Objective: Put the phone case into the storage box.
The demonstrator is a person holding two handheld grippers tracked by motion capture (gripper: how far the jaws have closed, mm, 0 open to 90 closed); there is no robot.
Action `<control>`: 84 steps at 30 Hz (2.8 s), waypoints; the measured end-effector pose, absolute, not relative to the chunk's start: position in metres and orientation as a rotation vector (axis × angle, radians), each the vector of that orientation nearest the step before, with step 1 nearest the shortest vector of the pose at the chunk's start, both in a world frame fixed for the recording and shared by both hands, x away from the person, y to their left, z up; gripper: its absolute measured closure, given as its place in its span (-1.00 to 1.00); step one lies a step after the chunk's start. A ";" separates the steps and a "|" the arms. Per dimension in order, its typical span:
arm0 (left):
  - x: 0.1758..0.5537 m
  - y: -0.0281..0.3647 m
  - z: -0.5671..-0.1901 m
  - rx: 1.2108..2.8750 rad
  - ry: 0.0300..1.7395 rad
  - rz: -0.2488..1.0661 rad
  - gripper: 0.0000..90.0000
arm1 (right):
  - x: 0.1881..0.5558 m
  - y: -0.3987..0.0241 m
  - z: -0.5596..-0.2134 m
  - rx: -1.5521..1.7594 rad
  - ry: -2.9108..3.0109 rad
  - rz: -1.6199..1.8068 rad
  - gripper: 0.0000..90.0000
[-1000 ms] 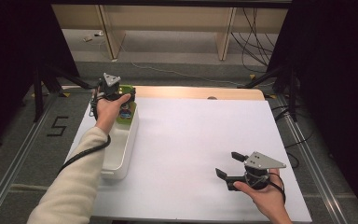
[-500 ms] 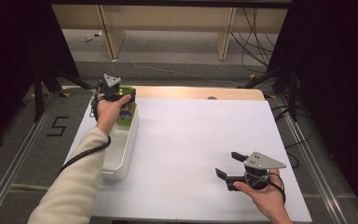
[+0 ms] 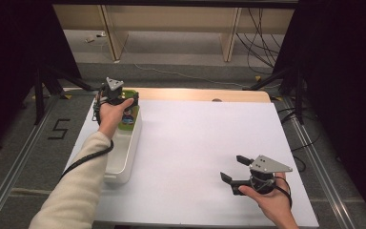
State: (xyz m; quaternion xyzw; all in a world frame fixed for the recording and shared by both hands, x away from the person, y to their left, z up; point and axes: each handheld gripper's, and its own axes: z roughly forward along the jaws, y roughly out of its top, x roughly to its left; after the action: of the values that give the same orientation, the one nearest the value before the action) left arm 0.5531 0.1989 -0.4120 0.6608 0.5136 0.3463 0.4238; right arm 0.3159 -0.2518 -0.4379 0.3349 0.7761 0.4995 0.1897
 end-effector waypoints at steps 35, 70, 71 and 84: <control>0.549 0.199 -0.419 1.674 1.294 0.843 -0.67 | 0.317 -0.251 -0.439 0.936 2.183 1.408 -0.64; 0.551 0.199 -0.422 1.684 1.306 0.799 -0.70 | 0.317 -0.251 -0.439 0.935 2.189 1.409 -0.64; 0.551 0.199 -0.422 1.686 1.306 0.801 -0.72 | 0.317 -0.251 -0.439 0.935 2.189 1.409 -0.64; 0.553 0.200 -0.422 1.685 1.290 0.796 -0.96 | 0.317 -0.251 -0.439 0.934 2.191 1.410 -0.64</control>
State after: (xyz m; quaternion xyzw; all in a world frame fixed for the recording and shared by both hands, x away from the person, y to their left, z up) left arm 0.5526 0.2001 -0.4219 0.6733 0.5155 0.3183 0.4238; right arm 0.3165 -0.2508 -0.4388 0.3316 0.7778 0.5006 0.1858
